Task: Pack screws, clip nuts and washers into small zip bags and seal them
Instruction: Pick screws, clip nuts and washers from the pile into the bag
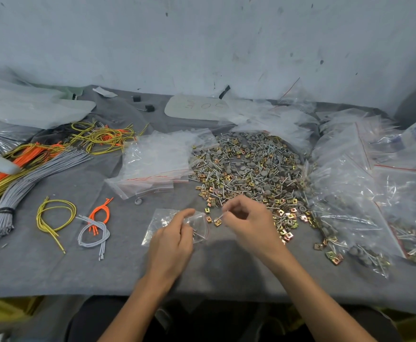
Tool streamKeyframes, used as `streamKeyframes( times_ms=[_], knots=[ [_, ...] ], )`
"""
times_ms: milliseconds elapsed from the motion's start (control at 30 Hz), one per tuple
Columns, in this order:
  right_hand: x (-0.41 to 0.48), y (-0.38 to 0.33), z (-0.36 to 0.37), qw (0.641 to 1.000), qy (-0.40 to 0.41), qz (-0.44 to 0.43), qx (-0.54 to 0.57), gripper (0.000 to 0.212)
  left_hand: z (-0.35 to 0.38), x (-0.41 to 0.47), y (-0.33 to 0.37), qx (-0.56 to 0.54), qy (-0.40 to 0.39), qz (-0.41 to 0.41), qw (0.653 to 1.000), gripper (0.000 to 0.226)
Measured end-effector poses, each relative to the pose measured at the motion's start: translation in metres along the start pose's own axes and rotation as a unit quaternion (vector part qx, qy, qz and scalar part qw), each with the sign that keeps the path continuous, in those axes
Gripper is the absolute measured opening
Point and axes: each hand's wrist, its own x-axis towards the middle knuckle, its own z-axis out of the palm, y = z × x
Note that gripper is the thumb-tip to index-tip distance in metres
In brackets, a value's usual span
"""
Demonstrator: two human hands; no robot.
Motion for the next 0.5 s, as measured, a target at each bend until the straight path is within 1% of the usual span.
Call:
streamKeyframes(
  times_ms=[133, 200, 233, 300, 367, 400, 433, 500],
  knots=[
    [-0.016, -0.004, 0.034, 0.999, -0.042, -0.003, 0.008, 0.012, 0.001, 0.001, -0.001, -0.003, 0.0, -0.001, 1.0, 0.043],
    [-0.019, -0.003, 0.049, 0.999, -0.034, -0.016, -0.001, 0.009, 0.0, 0.001, -0.002, -0.01, 0.002, -0.004, 1.0, 0.041],
    [-0.02, -0.001, 0.055, 0.999, -0.02, -0.027, -0.022, 0.008, 0.0, 0.001, -0.003, -0.013, 0.003, -0.004, 1.0, 0.041],
    [-0.02, 0.002, 0.059, 0.993, -0.009, -0.043, -0.113, 0.011, 0.0, 0.0, -0.003, -0.015, 0.002, -0.002, 1.0, 0.042],
    [-0.018, 0.005, 0.056, 0.974, -0.058, -0.055, -0.21, 0.016, 0.001, 0.0, -0.003, -0.013, 0.0, 0.0, 1.0, 0.044],
    [-0.017, 0.006, 0.052, 0.965, -0.087, -0.065, -0.237, 0.018, 0.001, 0.0, -0.003, -0.012, 0.0, 0.001, 1.0, 0.044],
    [-0.015, 0.007, 0.047, 0.96, -0.105, -0.077, -0.248, 0.018, 0.001, 0.0, -0.004, -0.012, 0.001, 0.002, 1.0, 0.044],
    [-0.01, 0.006, 0.033, 0.96, -0.098, -0.098, -0.243, 0.015, 0.002, 0.0, -0.004, -0.012, 0.003, 0.005, 1.0, 0.044]
  ],
)
